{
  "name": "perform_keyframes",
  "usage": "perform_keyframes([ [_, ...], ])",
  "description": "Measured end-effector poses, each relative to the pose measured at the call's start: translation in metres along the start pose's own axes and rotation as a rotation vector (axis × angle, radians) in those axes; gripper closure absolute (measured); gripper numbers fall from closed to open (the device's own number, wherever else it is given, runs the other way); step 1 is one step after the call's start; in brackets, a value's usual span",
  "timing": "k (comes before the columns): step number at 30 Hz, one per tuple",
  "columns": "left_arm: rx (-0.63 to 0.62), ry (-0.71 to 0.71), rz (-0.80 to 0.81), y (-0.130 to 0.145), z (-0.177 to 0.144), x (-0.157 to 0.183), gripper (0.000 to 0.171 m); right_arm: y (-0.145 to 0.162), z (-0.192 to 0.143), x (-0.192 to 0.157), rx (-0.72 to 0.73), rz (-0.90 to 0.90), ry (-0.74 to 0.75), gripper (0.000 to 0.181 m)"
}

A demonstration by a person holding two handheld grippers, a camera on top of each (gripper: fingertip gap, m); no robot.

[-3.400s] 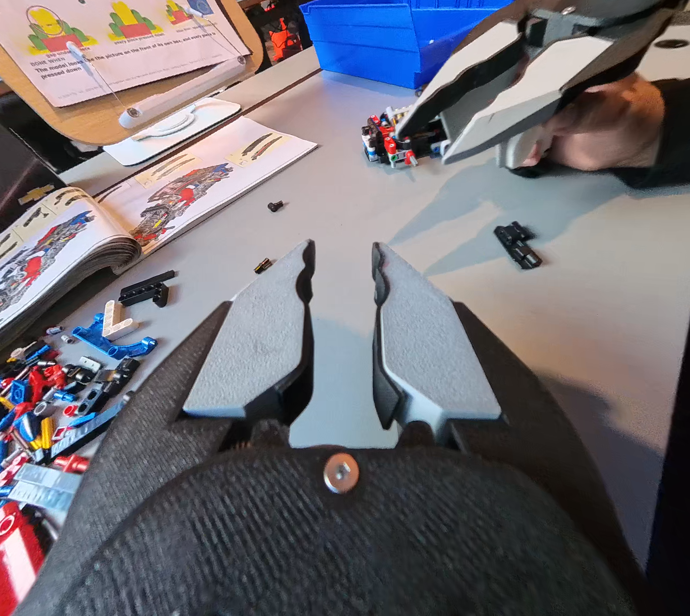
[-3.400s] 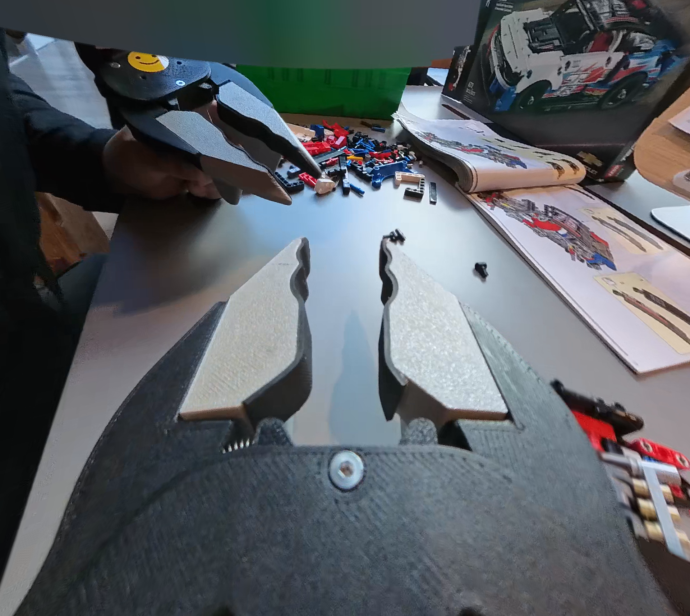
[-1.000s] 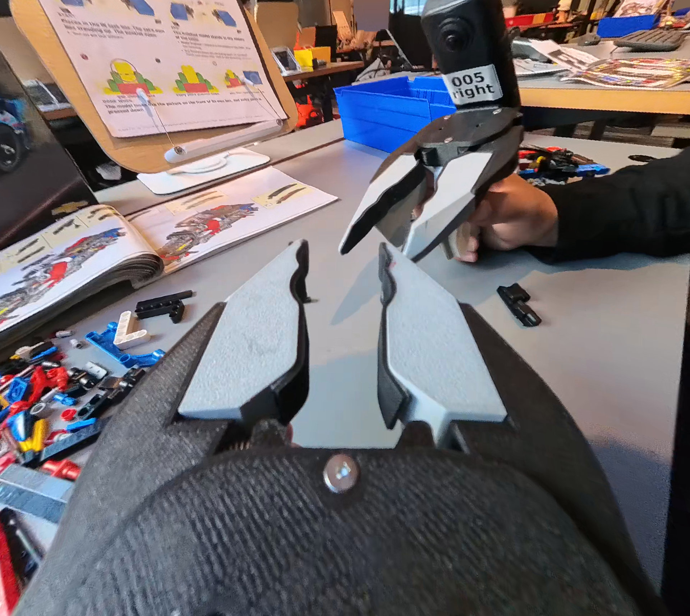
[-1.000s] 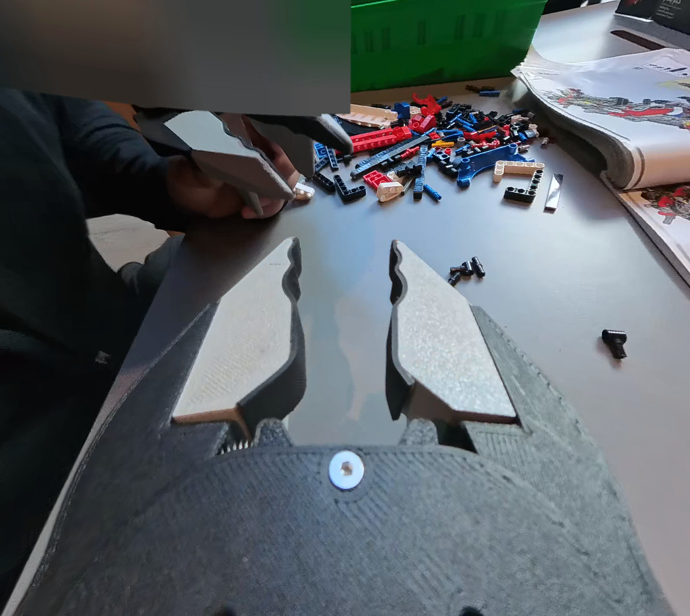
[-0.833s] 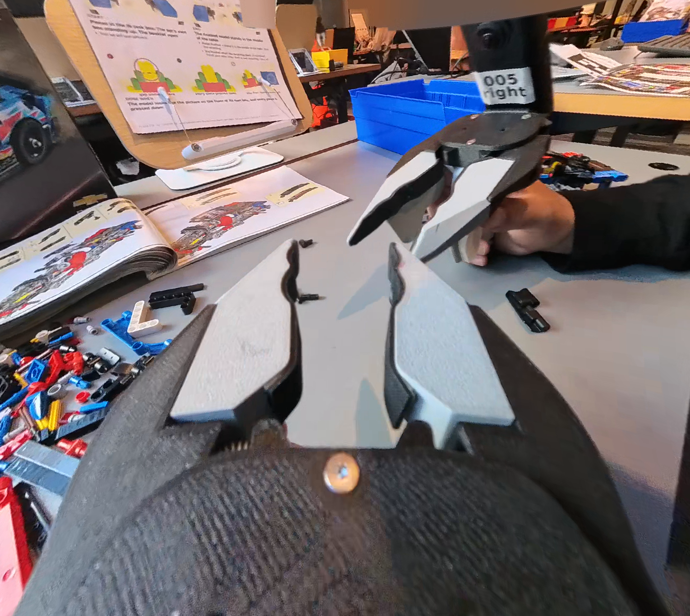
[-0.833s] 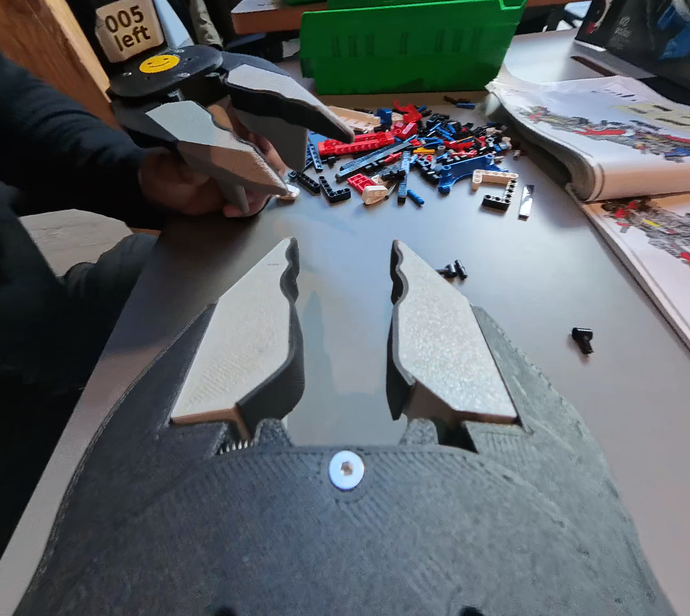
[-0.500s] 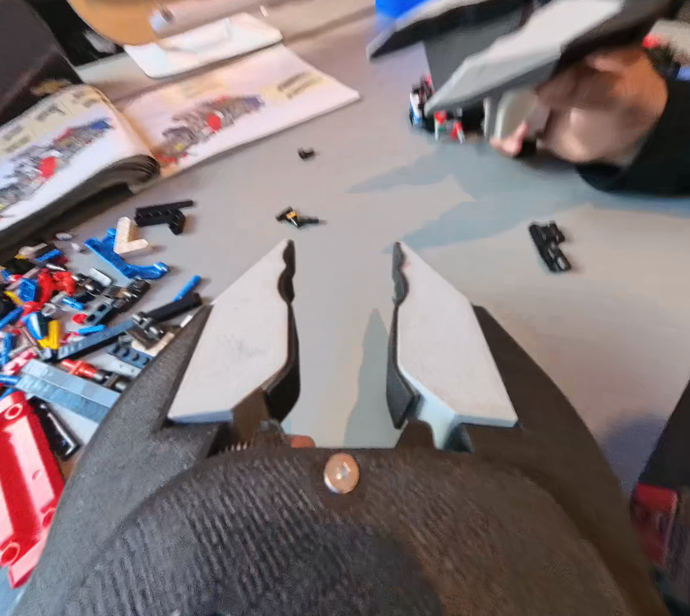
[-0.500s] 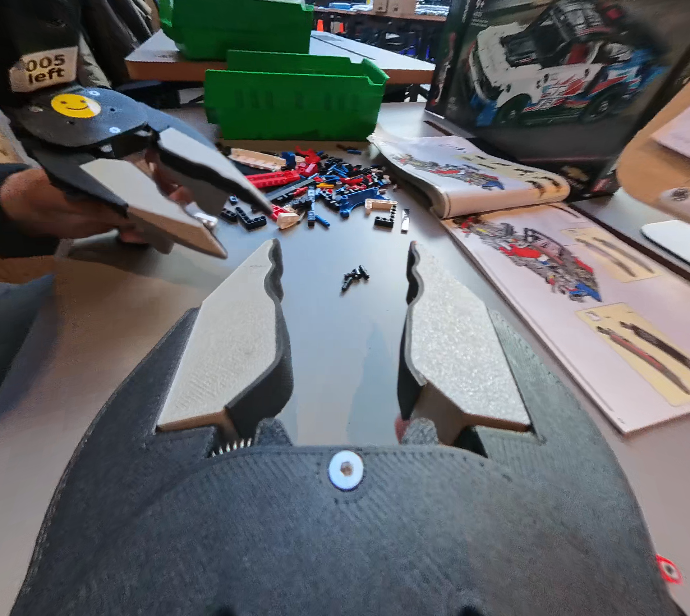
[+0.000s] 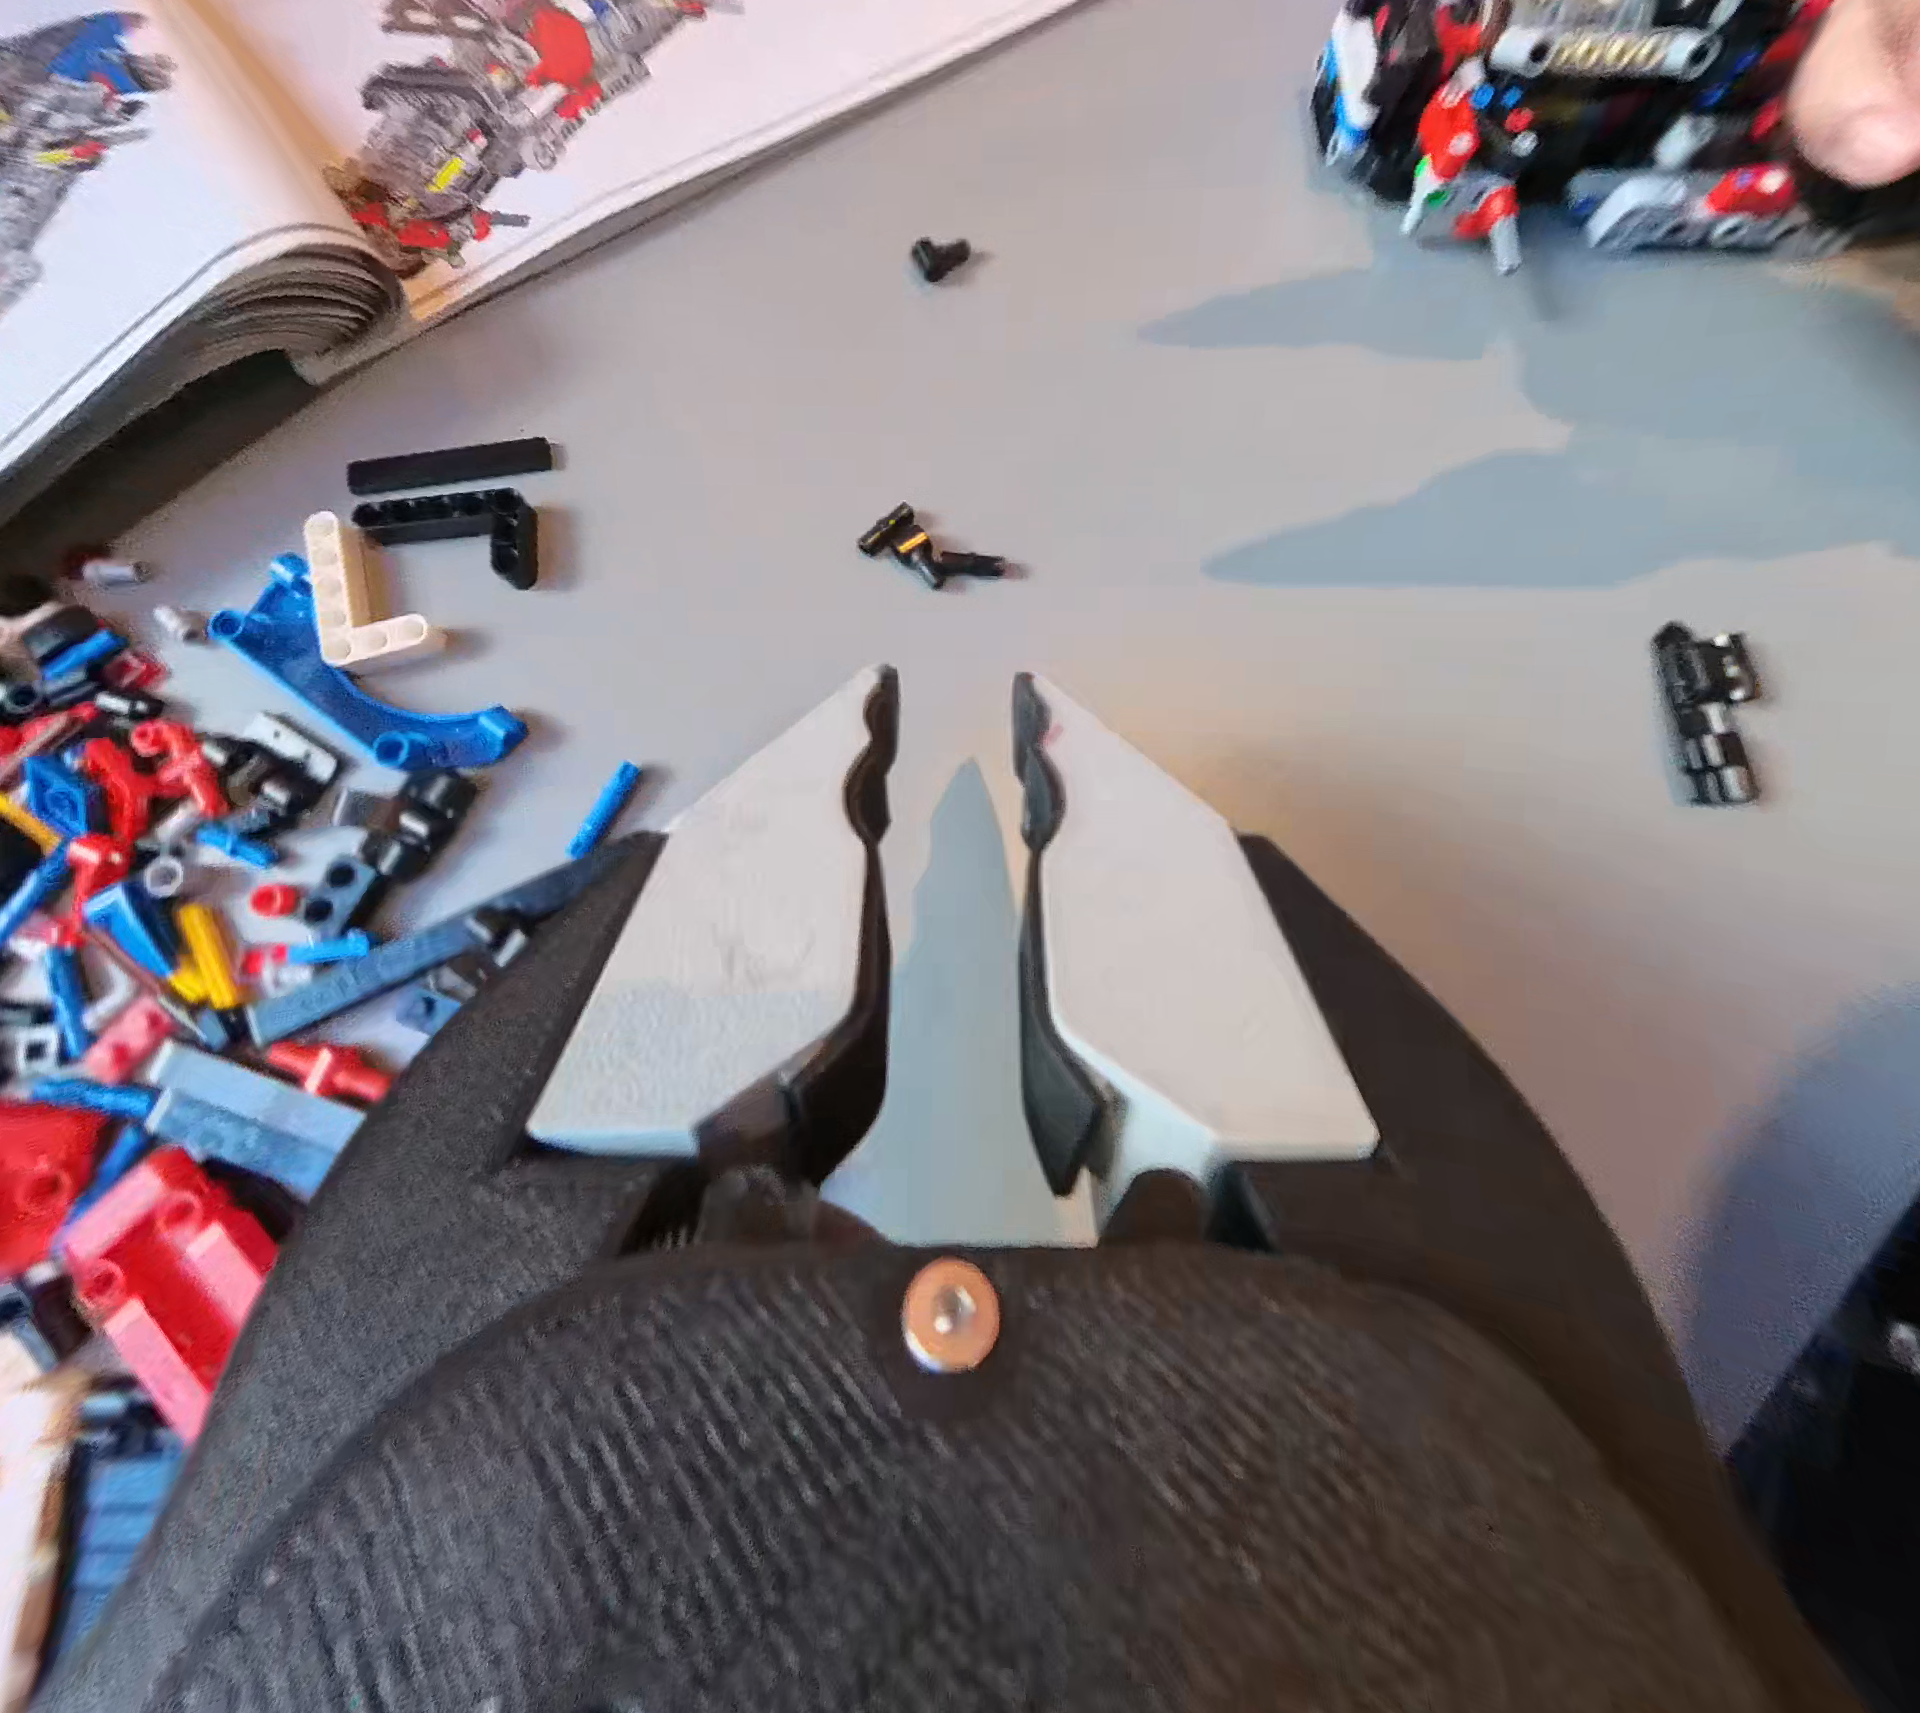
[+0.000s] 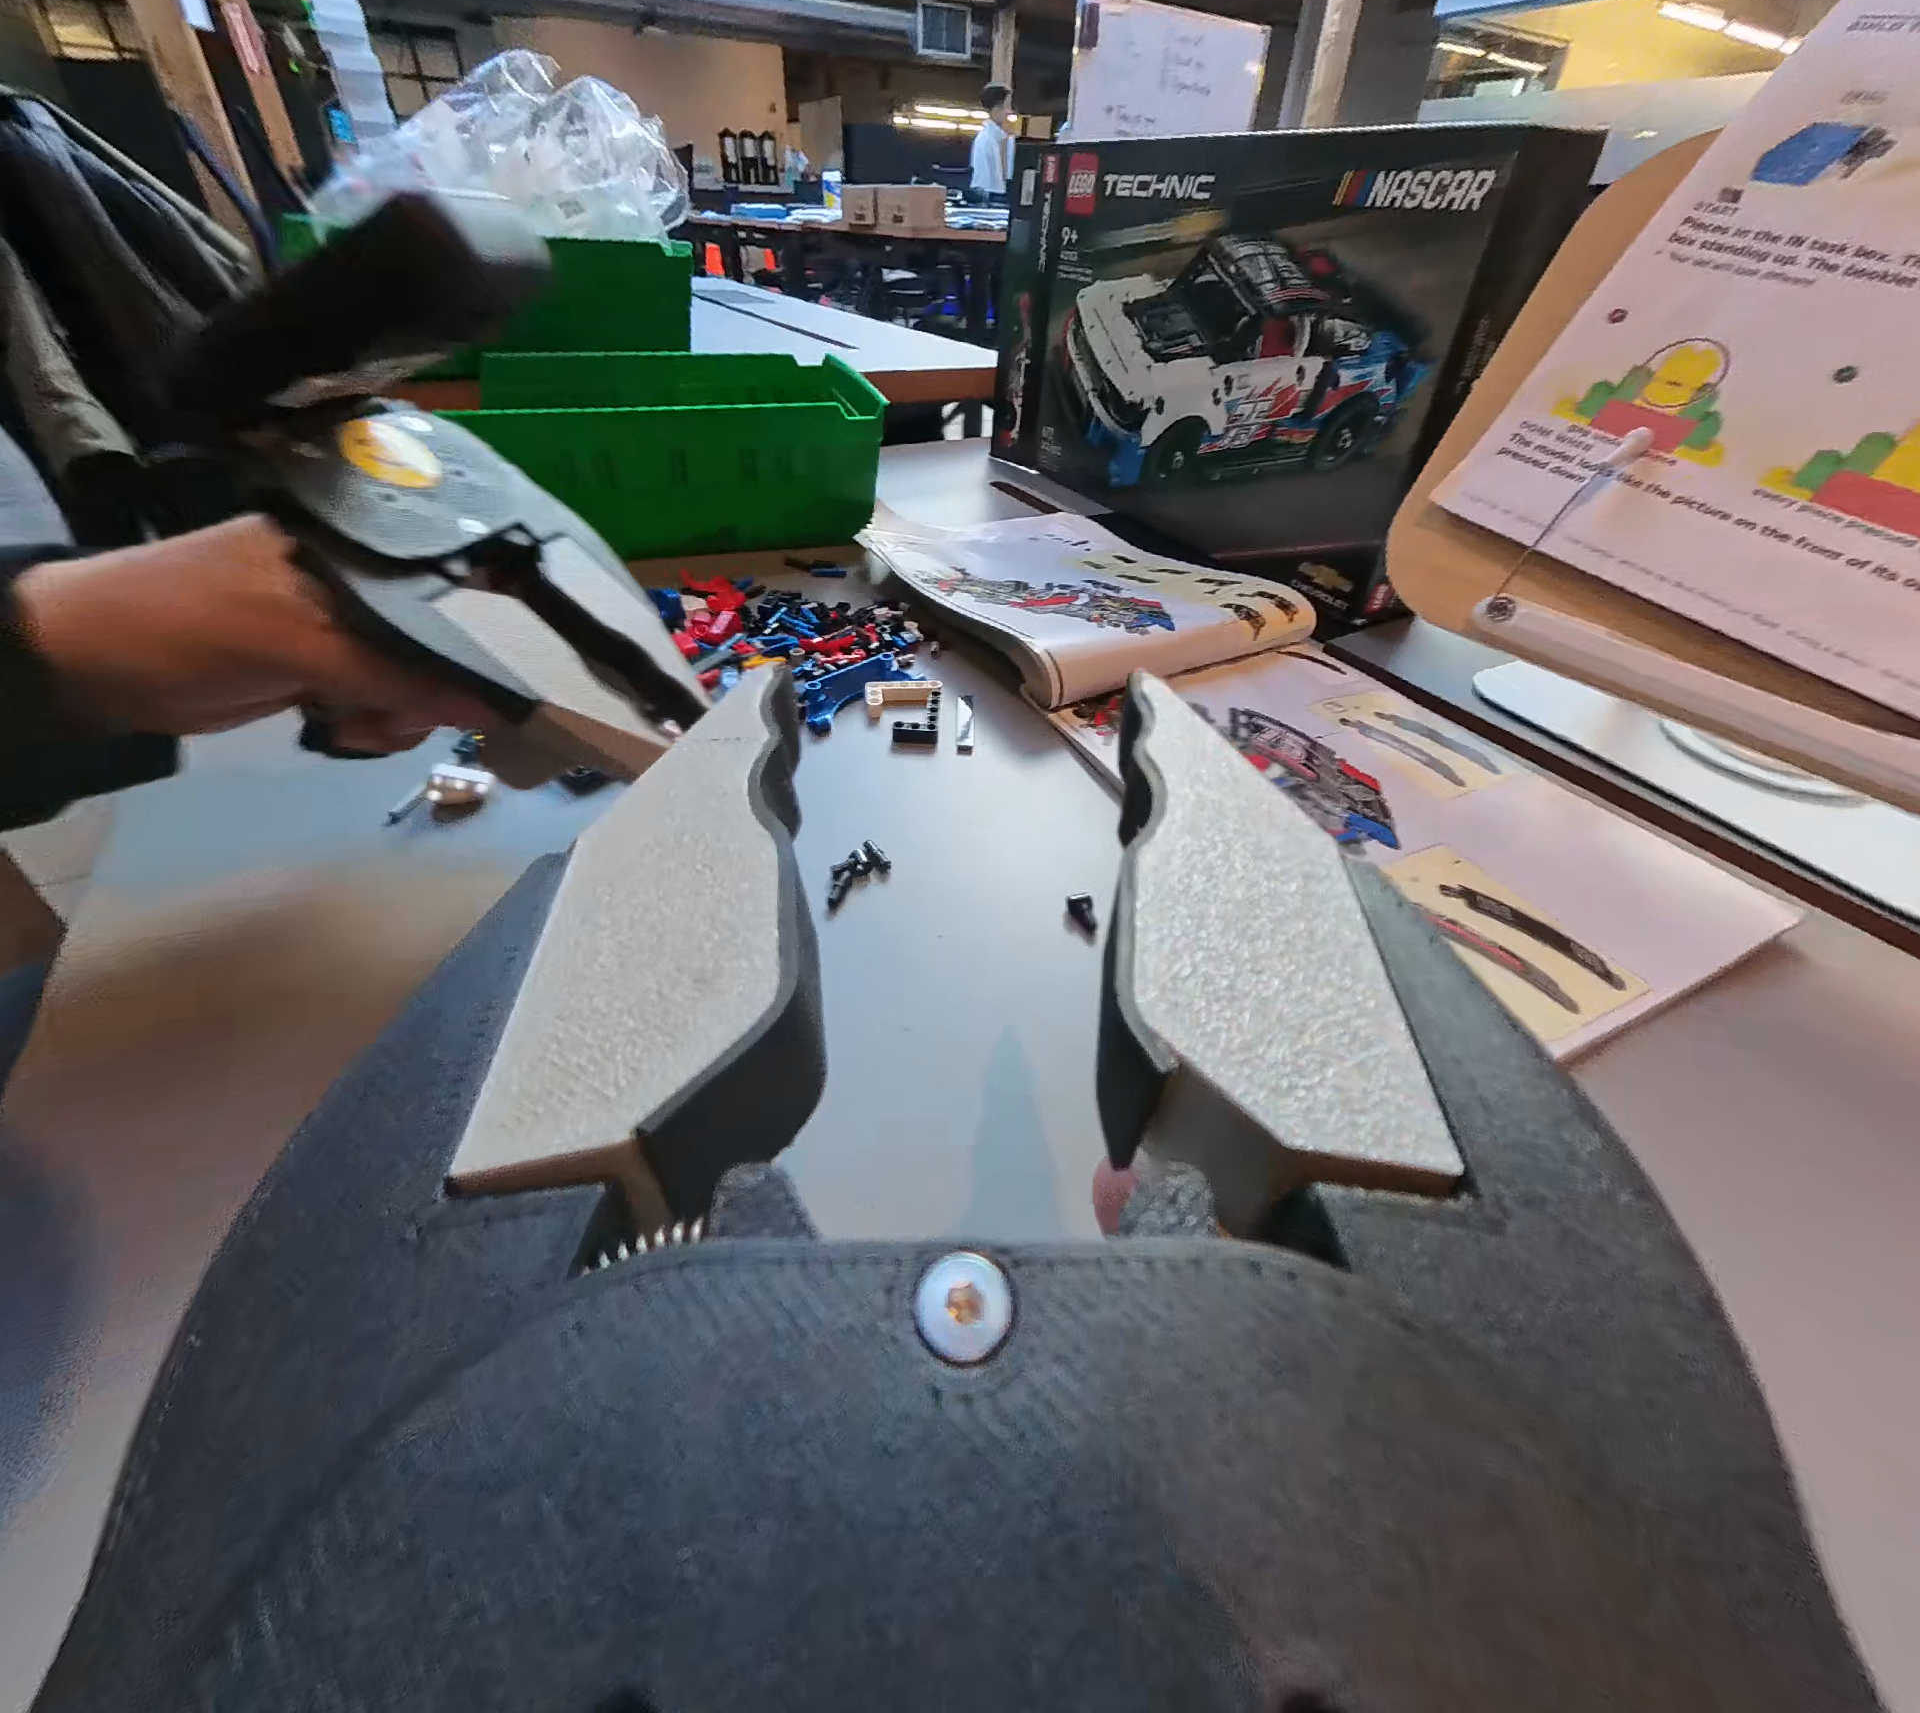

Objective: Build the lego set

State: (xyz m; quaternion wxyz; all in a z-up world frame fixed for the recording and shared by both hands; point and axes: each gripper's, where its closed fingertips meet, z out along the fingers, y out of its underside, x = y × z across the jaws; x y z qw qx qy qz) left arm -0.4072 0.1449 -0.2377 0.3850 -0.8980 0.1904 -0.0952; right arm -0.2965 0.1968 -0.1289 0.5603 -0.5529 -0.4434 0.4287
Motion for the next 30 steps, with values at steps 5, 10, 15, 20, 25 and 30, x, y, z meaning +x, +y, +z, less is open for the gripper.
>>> perform_keyframes([
  [5,-0.104,0.047,0.023,-0.006,0.024,-0.009,0.160,-0.003,-0.004,0.007,0.019,0.059,-0.001,0.128],
  [10,-0.108,0.060,-0.023,-0.009,0.040,-0.005,0.160,-0.015,-0.015,0.021,0.062,0.036,0.062,0.133],
  [15,-0.127,0.044,-0.019,-0.005,0.048,-0.005,0.160,-0.020,-0.019,0.024,0.087,0.045,0.069,0.137],
  [20,-0.152,0.025,-0.007,-0.002,0.054,-0.009,0.160,-0.021,-0.019,0.021,0.090,0.029,0.064,0.139],
  [25,-0.150,-0.002,0.032,0.000,0.056,-0.012,0.170,-0.021,-0.020,0.019,0.091,0.034,0.053,0.140],
  [30,-0.153,-0.015,0.068,0.004,0.051,-0.012,0.170,-0.018,-0.016,0.014,0.071,0.040,0.024,0.138],
])
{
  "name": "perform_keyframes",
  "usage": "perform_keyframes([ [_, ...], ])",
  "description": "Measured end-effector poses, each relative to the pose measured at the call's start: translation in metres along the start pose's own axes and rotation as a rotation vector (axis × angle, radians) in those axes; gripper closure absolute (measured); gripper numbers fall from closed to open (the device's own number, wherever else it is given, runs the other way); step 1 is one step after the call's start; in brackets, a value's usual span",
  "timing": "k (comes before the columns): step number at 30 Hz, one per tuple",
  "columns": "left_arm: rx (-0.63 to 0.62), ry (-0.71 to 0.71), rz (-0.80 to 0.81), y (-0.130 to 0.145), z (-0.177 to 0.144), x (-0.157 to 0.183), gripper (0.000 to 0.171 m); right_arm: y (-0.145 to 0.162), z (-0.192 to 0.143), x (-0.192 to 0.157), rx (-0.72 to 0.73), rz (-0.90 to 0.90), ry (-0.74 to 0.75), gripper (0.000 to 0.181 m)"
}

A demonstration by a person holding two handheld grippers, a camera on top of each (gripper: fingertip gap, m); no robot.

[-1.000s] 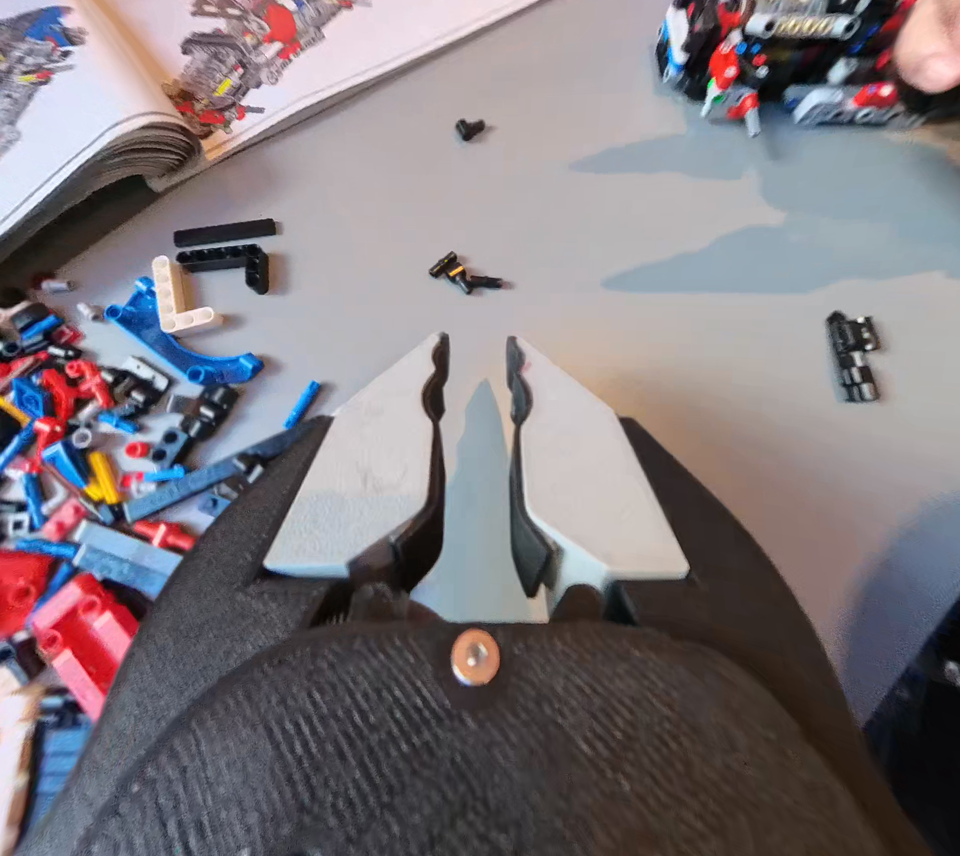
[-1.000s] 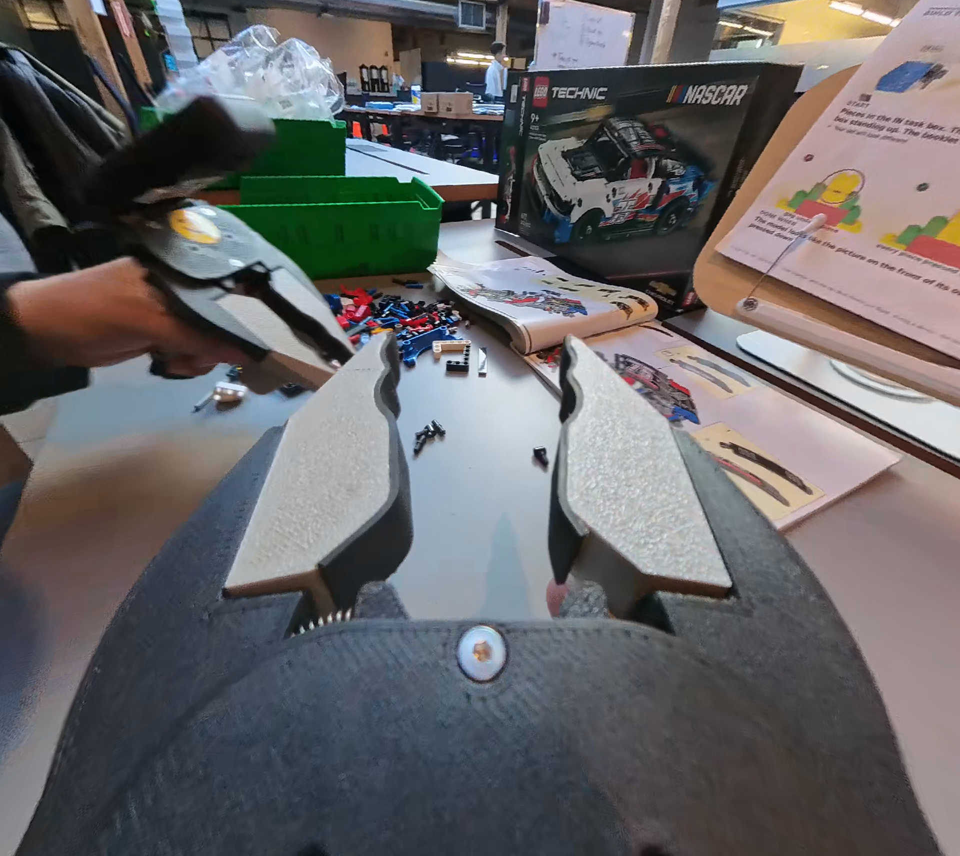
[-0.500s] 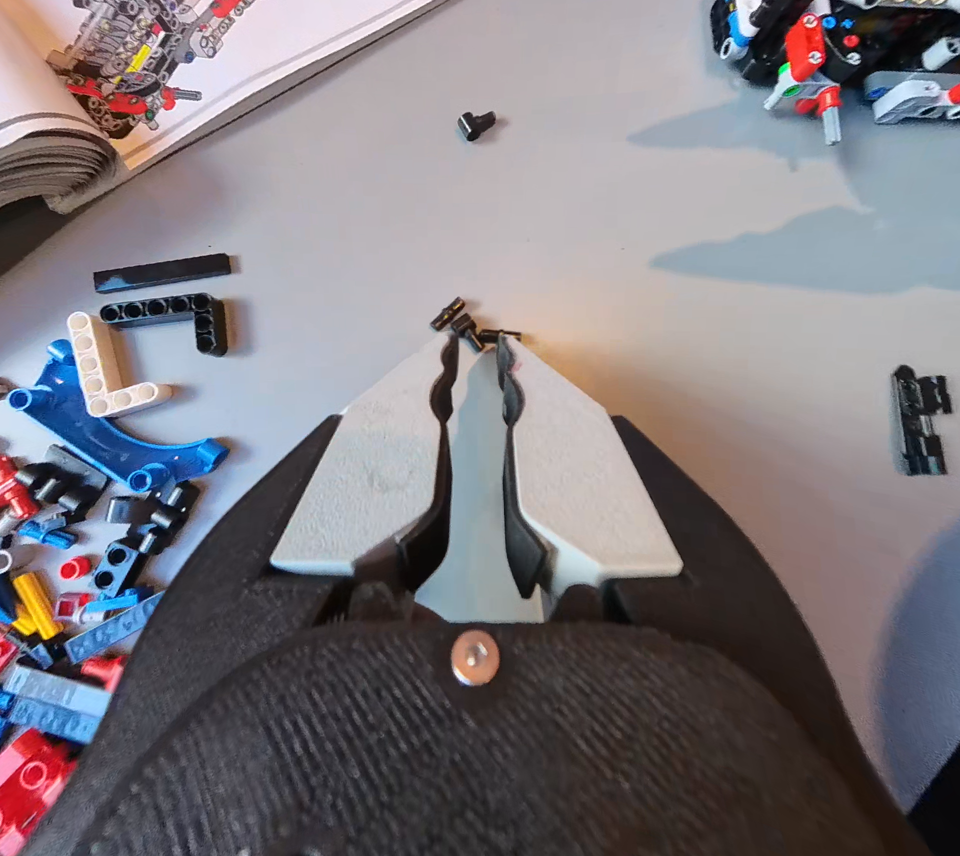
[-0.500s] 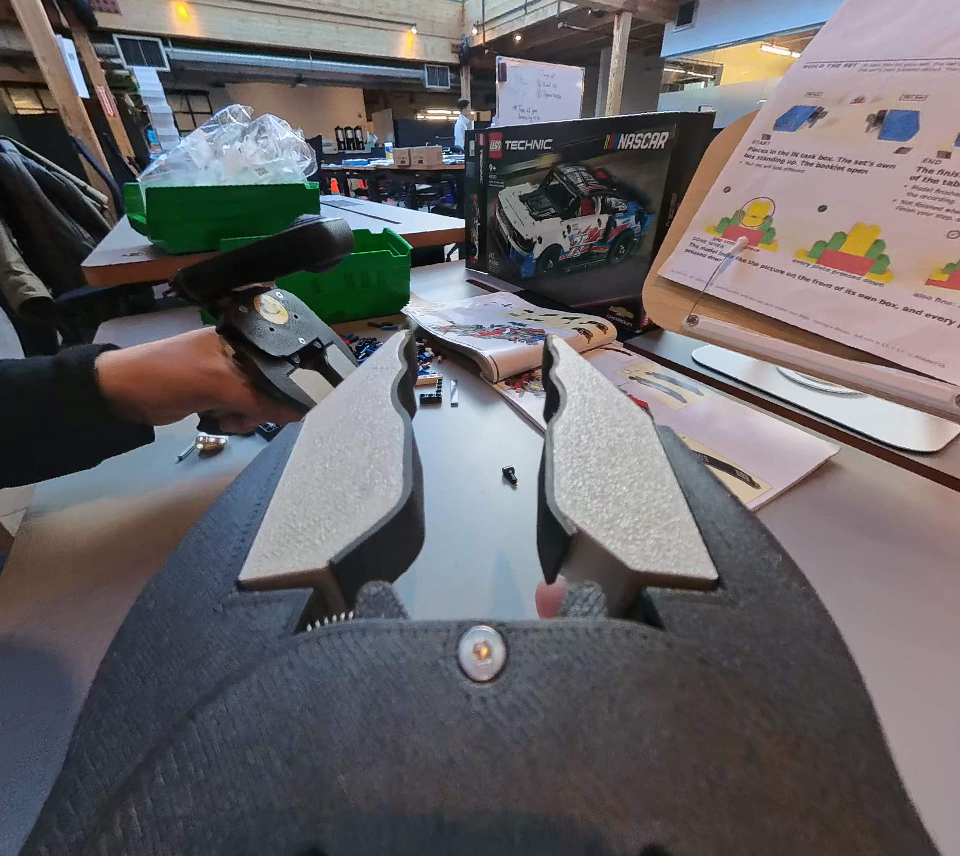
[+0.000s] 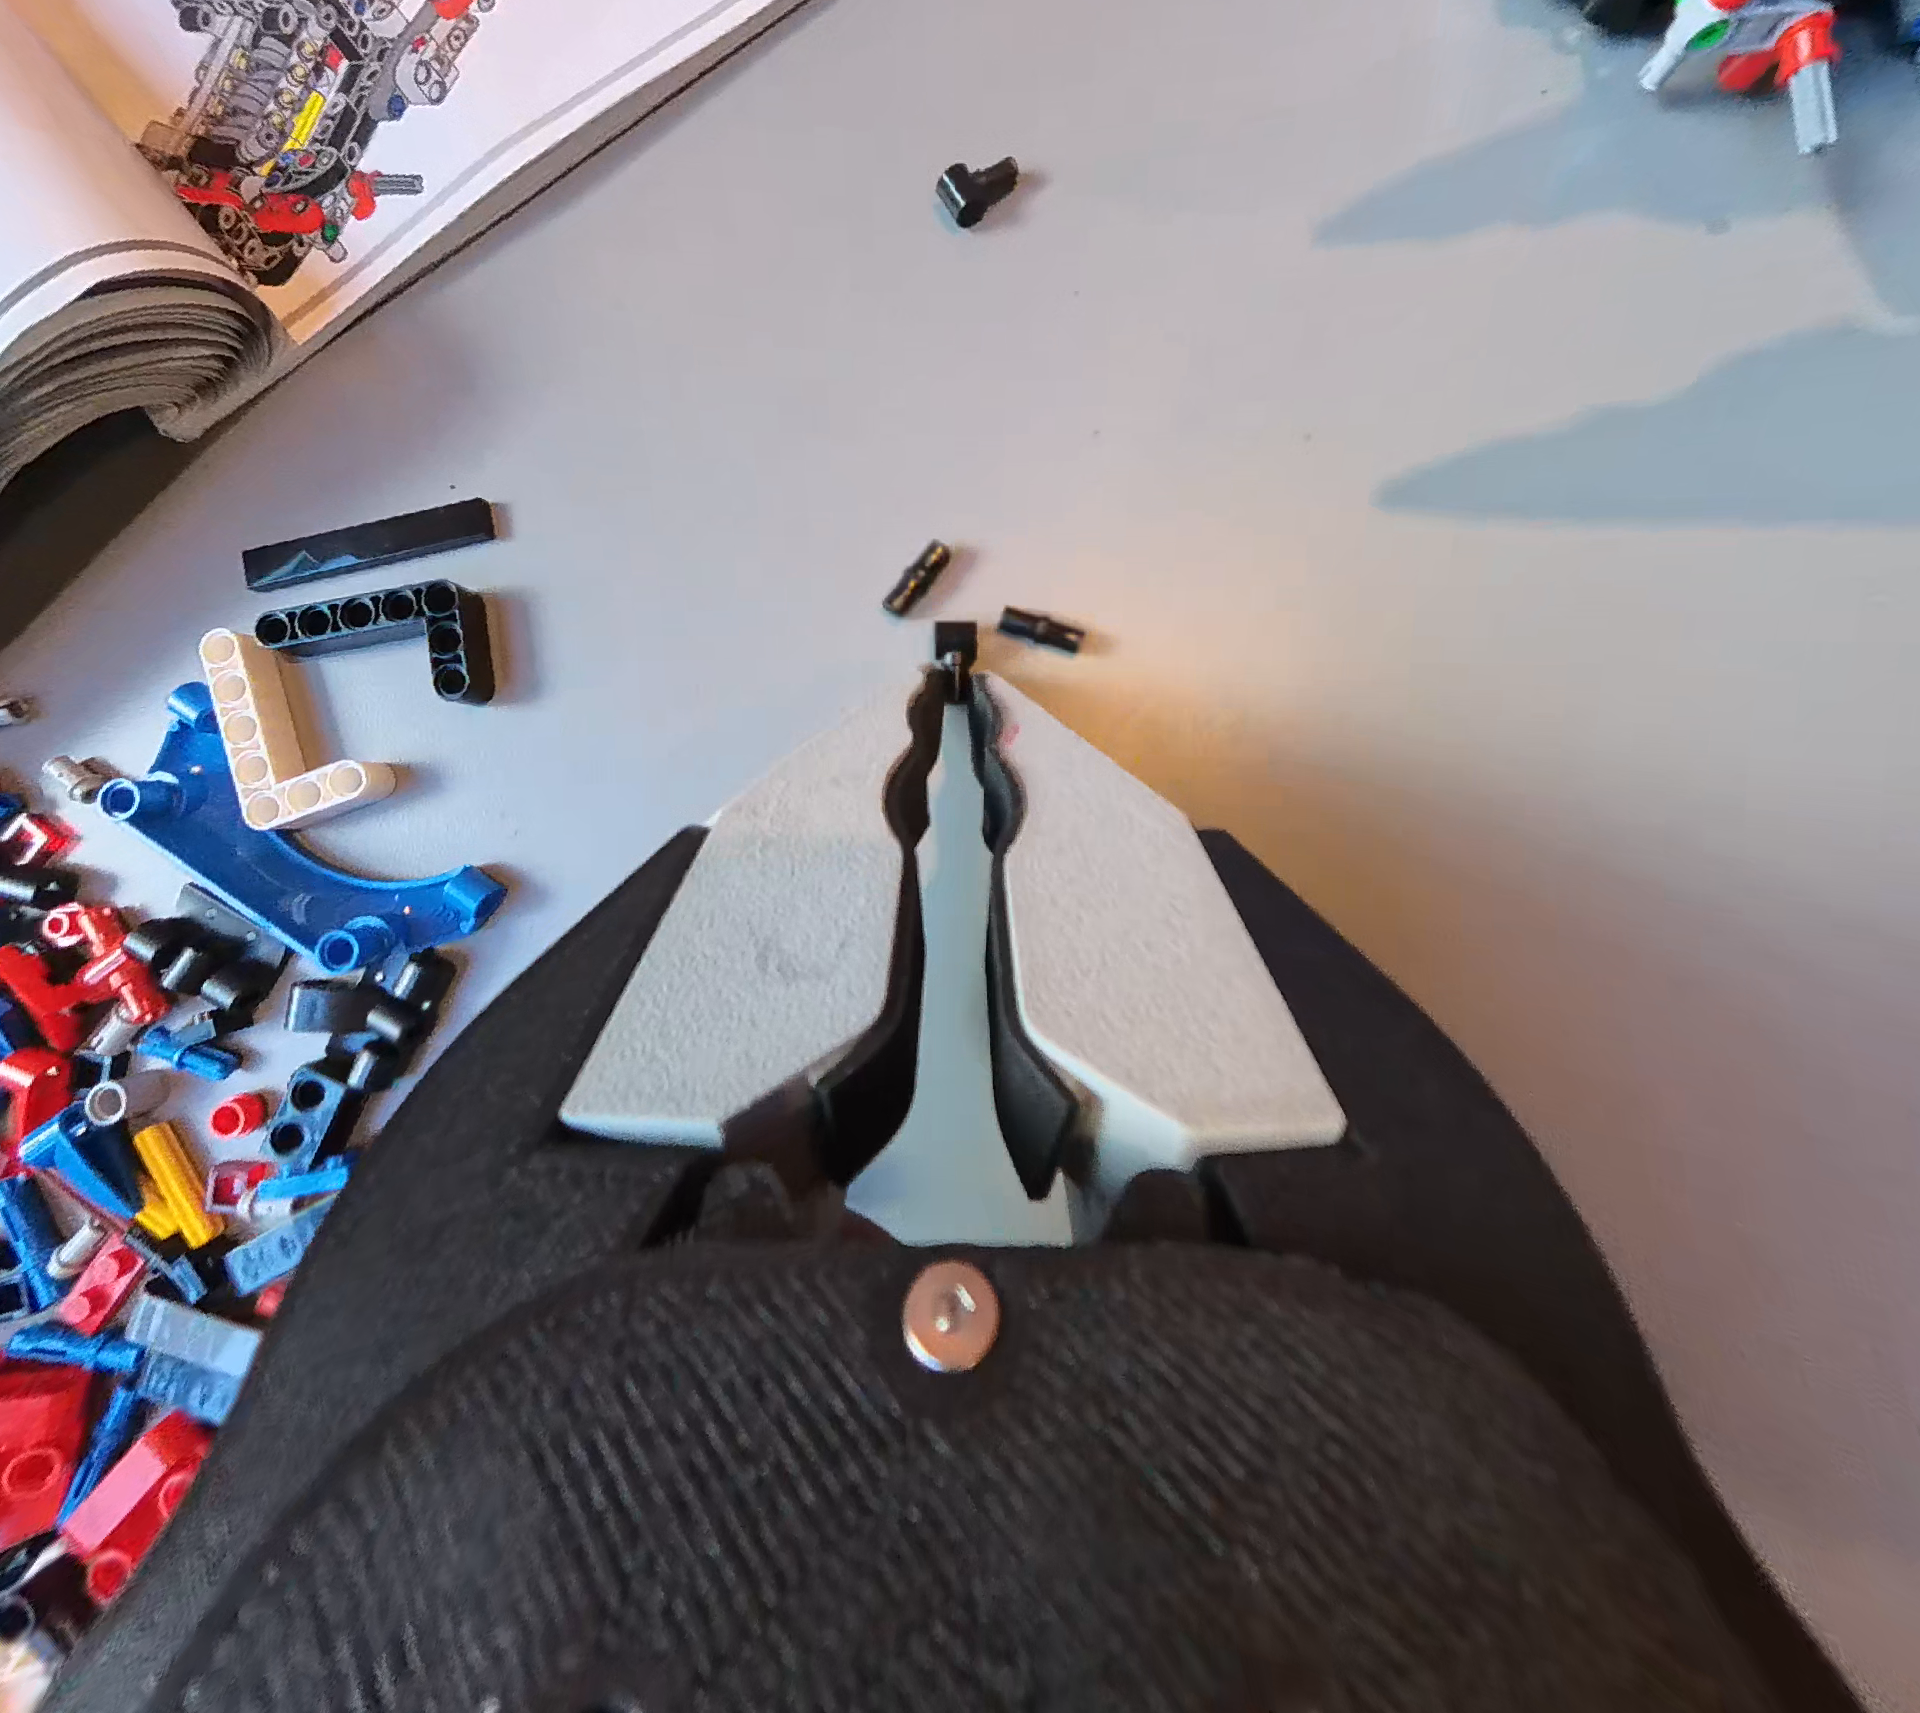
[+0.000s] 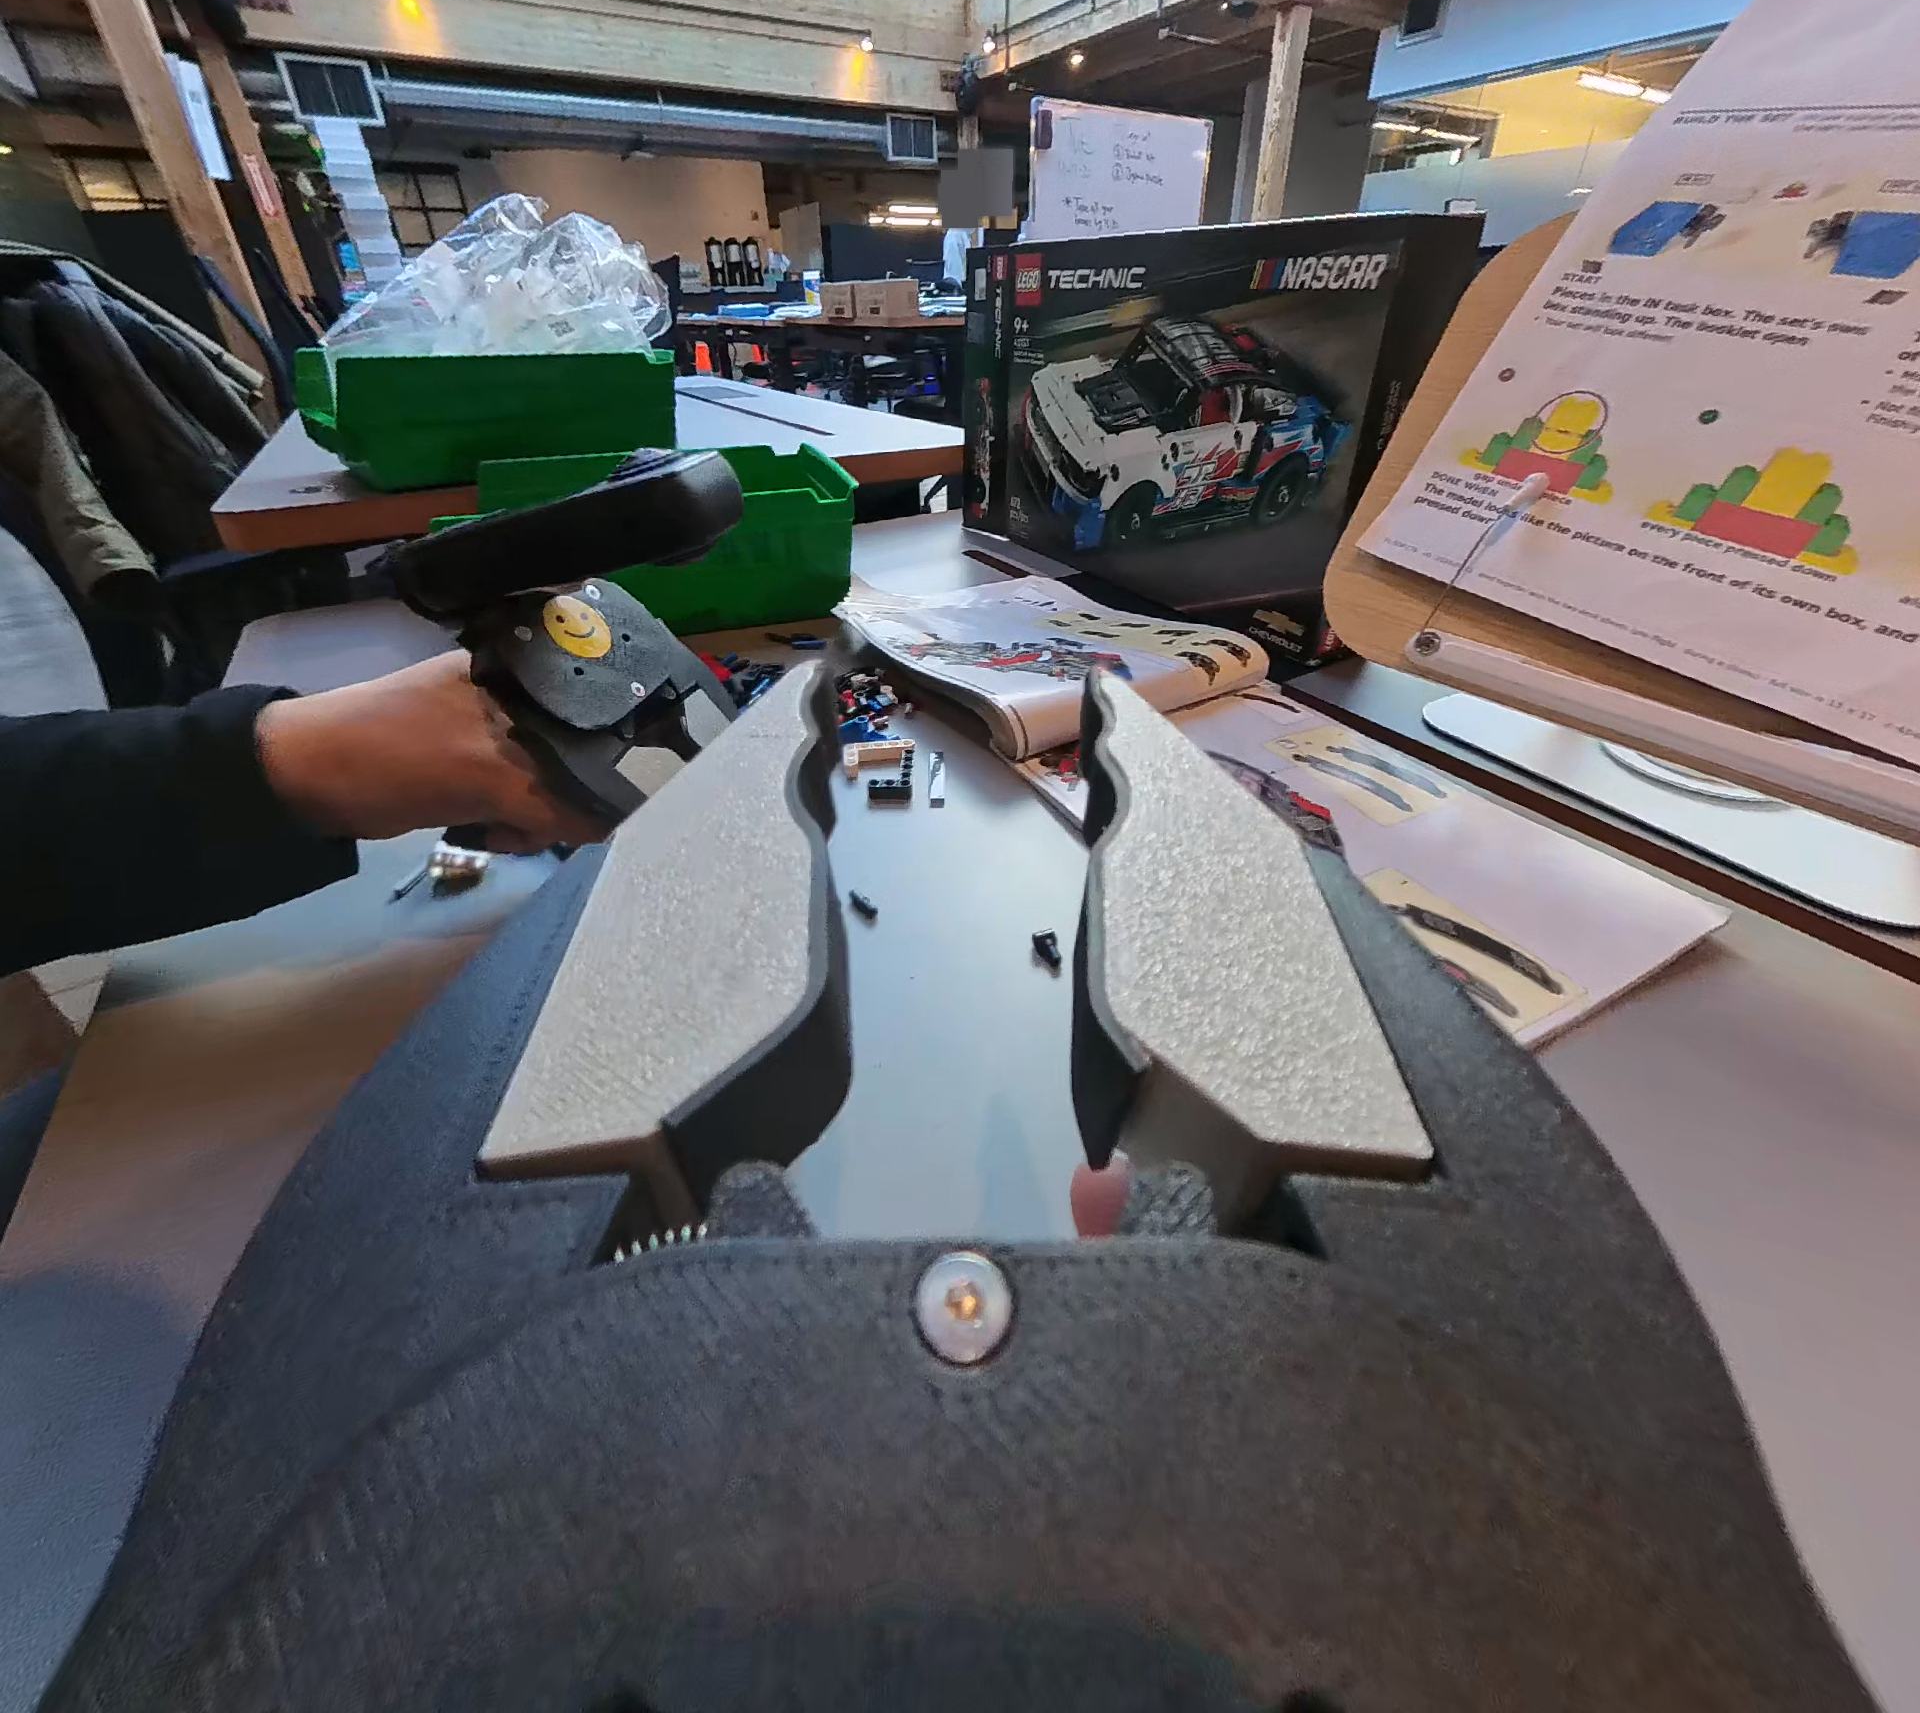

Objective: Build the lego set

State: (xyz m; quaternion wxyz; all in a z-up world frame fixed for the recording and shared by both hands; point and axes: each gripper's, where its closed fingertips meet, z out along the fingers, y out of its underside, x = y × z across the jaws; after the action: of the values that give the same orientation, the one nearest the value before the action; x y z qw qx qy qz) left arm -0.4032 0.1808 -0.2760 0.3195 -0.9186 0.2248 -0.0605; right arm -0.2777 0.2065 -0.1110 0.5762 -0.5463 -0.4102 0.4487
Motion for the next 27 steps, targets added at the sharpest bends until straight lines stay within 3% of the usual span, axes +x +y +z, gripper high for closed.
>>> perform_keyframes([
  [4,-0.013,0.024,0.054,0.009,-0.008,0.015,0.170,0.024,0.012,-0.019,-0.131,-0.003,-0.110,0.130],
  [6,-0.021,0.101,0.079,0.017,-0.014,0.038,0.170,0.045,0.018,-0.031,-0.239,-0.027,-0.166,0.135],
  [9,-0.034,0.159,0.124,0.032,-0.027,0.068,0.170,0.071,0.025,-0.044,-0.356,-0.069,-0.195,0.115],
  [13,-0.004,0.201,0.193,0.047,-0.041,0.102,0.170,0.088,0.026,-0.069,-0.424,-0.069,-0.312,0.115],
  [20,0.065,0.261,0.255,0.052,-0.046,0.115,0.170,0.113,0.014,-0.110,-0.525,-0.090,-0.554,0.147],
  [27,0.109,0.293,0.256,0.054,-0.048,0.117,0.170,0.148,0.014,-0.123,-0.663,-0.212,-0.586,0.160],
])
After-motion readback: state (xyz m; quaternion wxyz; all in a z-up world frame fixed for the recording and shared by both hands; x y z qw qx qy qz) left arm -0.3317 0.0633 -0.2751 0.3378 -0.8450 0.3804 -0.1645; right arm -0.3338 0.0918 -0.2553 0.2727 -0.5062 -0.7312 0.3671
